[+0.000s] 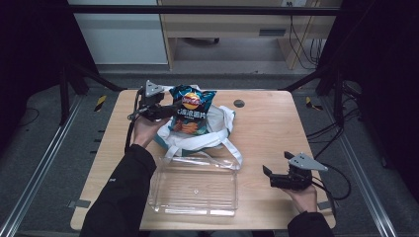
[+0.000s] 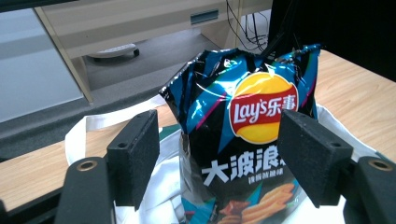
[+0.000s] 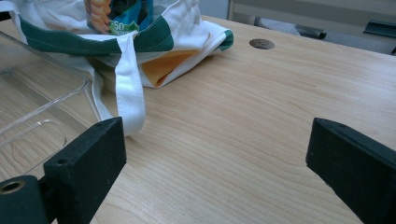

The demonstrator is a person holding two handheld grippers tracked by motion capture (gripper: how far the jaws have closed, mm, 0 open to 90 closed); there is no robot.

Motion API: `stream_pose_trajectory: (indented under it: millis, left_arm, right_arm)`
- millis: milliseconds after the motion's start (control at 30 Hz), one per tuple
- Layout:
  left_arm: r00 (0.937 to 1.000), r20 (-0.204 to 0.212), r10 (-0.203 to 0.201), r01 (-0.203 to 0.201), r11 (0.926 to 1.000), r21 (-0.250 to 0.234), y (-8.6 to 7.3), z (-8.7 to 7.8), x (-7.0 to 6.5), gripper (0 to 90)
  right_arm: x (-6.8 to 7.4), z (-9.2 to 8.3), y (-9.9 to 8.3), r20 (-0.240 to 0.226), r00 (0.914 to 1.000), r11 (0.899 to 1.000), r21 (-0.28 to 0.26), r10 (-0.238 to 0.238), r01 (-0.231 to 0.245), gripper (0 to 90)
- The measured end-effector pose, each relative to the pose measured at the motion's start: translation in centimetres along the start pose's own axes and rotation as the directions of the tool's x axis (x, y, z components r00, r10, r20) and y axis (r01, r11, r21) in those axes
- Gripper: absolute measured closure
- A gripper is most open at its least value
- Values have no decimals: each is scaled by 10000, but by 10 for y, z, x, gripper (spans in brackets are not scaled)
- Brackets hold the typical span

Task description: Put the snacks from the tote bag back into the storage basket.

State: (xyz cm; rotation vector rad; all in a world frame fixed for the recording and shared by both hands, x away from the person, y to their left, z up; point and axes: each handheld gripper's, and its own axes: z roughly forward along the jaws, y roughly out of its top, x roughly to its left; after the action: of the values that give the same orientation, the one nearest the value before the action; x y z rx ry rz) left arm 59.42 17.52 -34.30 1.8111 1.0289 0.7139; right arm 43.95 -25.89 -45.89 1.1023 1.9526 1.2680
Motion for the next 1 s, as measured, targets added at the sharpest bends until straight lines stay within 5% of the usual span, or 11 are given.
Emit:
stream_pose_trajectory:
  millis: [500, 1000]
  left_arm:
    - [9991, -297, -298, 300, 9995, 62, 7, 21, 10, 340]
    - [9990, -137, -432, 437, 9984, 348, 1, 48, 13, 591]
  right_arm:
    - [0, 0, 0, -21, 10000, 10000, 7, -7, 7, 53]
    - [-1, -1, 0, -20, 10000, 10000, -22, 2, -2, 53]
